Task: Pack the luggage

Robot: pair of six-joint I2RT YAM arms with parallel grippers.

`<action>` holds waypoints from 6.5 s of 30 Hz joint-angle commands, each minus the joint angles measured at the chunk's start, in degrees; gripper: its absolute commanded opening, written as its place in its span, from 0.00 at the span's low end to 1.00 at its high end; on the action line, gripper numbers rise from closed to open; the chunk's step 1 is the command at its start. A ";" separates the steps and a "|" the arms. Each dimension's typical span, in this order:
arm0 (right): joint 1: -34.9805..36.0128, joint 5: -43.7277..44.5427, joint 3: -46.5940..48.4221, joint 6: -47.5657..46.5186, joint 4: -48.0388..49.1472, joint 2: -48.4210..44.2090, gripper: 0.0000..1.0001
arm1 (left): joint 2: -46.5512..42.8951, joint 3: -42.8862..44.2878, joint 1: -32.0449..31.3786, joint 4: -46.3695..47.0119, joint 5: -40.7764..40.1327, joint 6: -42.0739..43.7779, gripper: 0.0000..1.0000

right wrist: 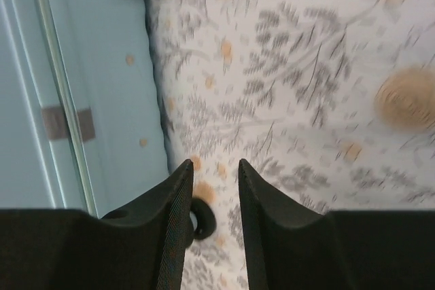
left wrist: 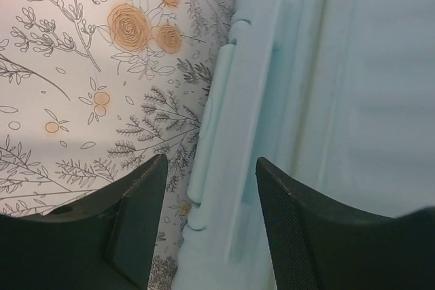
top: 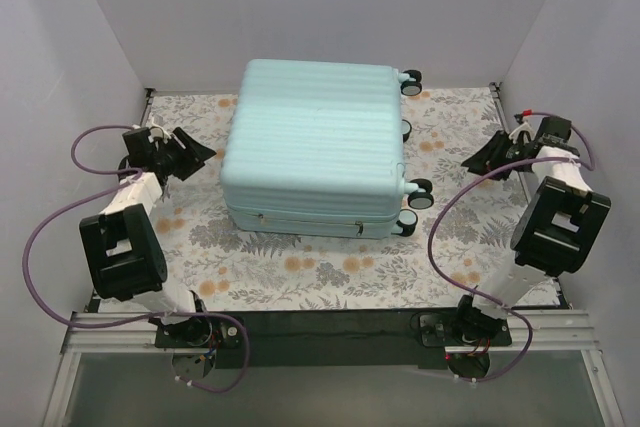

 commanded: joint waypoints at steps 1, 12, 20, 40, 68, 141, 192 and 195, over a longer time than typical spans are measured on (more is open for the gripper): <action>1.31 -0.08 -6.52 -6.48 -11.27 -6.05 0.38 | 2.77 3.32 -0.60 3.24 0.86 -0.56 0.53; 10.79 -3.59 -27.46 2.38 -4.88 -9.67 0.34 | -3.46 -2.29 -0.61 1.84 -0.10 -3.12 0.54; 22.84 -3.15 -29.49 8.70 1.89 -5.37 0.34 | -6.45 -3.35 -0.61 -2.47 -2.74 -2.94 0.54; 15.64 5.37 8.57 8.63 14.30 12.66 0.33 | -3.73 -0.55 -0.69 -2.65 -4.49 -3.73 0.59; 9.48 9.14 -4.15 -17.60 11.38 -32.06 0.99 | 19.12 14.93 -11.59 -10.46 -22.25 7.08 0.38; 39.19 7.22 -35.28 10.82 64.83 -15.55 0.02 | 17.46 7.89 -11.51 -18.73 -11.44 6.81 0.00; 24.07 -1.92 20.67 -6.86 94.72 39.45 0.01 | 56.04 60.46 -4.21 -34.72 -2.04 33.44 0.00; 26.16 -0.69 31.31 -4.75 92.09 46.21 0.01 | 54.99 60.28 -4.82 -34.03 -0.81 34.67 0.00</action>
